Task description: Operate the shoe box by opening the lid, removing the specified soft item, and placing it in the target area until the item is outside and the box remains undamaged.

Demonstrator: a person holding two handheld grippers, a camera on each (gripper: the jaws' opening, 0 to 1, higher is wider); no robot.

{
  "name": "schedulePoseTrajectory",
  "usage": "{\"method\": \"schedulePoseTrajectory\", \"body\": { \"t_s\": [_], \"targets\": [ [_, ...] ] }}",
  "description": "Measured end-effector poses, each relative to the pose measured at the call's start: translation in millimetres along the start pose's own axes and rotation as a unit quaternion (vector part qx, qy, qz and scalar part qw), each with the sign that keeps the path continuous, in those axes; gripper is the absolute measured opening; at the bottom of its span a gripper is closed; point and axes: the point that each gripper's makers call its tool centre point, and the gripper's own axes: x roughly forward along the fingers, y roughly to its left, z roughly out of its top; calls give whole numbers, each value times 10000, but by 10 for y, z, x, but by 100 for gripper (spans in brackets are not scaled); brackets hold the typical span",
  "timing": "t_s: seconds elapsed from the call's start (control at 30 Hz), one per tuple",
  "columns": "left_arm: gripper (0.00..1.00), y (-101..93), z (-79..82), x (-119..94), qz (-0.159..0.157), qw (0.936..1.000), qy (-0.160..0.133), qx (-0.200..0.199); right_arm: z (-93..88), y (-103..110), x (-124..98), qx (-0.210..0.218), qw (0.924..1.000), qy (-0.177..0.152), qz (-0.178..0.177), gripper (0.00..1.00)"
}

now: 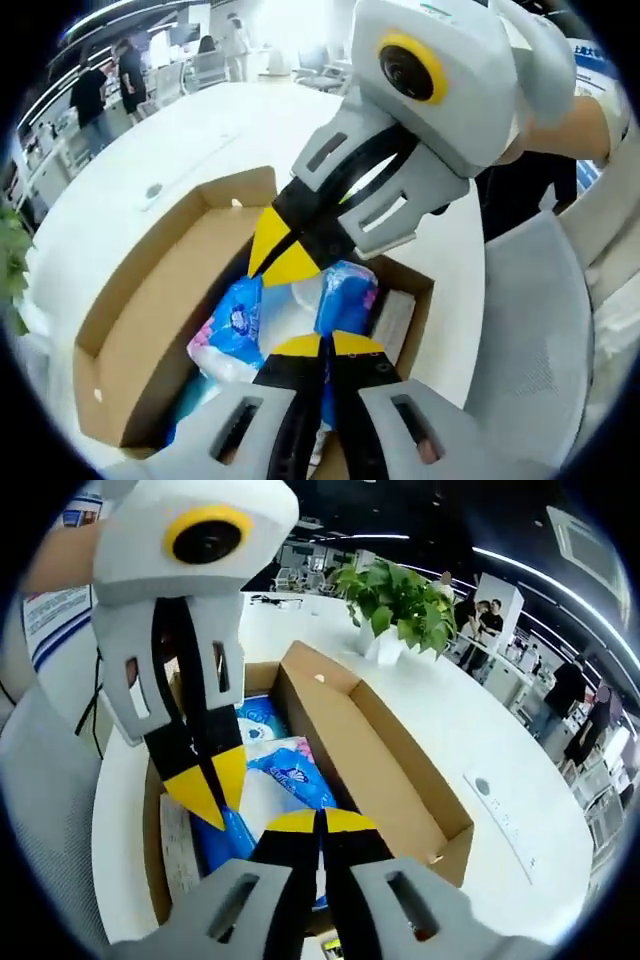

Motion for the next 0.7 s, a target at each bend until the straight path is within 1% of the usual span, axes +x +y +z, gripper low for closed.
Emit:
{"method": "schedulePoseTrajectory", "body": {
  "t_s": [0.17, 0.43, 0.7],
  "targets": [
    [0, -17, 73, -106, 29, 10000, -80, 30, 109, -26, -66, -103, 9999, -65, 4, 0],
    [0, -69, 205, -235, 34, 9998, -190, 93, 267, -84, -226, -125, 9998, -168, 17, 0],
    [0, -182, 422, -393, 65, 9991, -325, 272, 377, -140, -400, -143, 9995, -276, 27, 0]
  ]
}}
